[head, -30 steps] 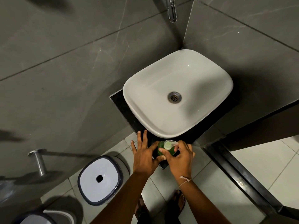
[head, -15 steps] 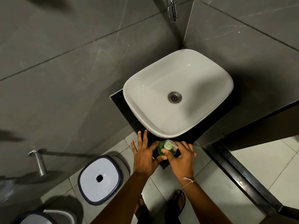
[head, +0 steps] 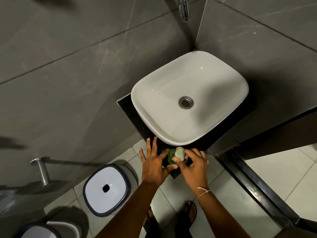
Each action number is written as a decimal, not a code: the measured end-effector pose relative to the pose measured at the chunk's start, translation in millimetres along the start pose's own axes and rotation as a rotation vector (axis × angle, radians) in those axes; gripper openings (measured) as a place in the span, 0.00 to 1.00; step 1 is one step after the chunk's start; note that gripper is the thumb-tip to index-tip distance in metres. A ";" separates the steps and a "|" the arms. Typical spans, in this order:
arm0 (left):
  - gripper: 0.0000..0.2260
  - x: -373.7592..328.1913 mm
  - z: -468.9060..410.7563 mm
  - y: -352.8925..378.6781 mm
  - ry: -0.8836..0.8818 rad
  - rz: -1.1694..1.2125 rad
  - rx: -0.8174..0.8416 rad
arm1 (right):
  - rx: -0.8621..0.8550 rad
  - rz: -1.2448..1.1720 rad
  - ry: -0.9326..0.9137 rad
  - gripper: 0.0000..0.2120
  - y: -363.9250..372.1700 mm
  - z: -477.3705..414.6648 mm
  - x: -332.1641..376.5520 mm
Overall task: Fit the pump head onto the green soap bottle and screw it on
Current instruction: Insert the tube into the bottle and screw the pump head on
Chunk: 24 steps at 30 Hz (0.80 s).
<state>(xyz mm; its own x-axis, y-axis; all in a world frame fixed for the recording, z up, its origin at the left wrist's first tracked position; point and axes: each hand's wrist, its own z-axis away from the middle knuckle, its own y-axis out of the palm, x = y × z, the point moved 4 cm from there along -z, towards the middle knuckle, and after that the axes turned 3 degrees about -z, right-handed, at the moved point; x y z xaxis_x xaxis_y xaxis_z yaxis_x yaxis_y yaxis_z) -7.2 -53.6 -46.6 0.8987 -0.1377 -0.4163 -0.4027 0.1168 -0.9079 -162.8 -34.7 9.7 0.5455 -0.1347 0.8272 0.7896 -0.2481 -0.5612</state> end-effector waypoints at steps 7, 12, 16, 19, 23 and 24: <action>0.27 -0.4 1.4 1.2 -0.021 0.001 -0.003 | -0.034 -0.001 0.087 0.20 9.6 2.7 3.2; 0.27 -0.5 1.8 1.4 -0.010 -0.002 -0.008 | -0.027 0.018 0.013 0.21 1.9 9.3 -1.7; 0.27 0.0 0.5 1.2 -0.018 -0.008 -0.006 | -0.091 0.032 0.078 0.18 5.4 7.0 4.8; 0.26 0.1 1.5 1.7 -0.021 -0.009 -0.001 | -0.092 0.048 0.142 0.23 10.1 7.0 6.2; 0.27 -0.7 1.9 1.6 -0.013 -0.012 0.001 | -0.052 0.022 0.049 0.22 5.1 13.9 1.2; 0.28 -0.4 1.2 1.1 -0.012 -0.021 0.000 | -0.060 0.011 0.040 0.20 3.7 14.1 1.0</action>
<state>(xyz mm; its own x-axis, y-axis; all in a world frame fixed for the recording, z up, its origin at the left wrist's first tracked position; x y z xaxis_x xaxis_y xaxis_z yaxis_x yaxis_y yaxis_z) -7.9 -52.3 -47.4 0.9089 -0.1278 -0.3970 -0.3841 0.1139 -0.9162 -155.4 -22.2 8.0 0.5413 -0.1758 0.8222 0.7650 -0.3029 -0.5684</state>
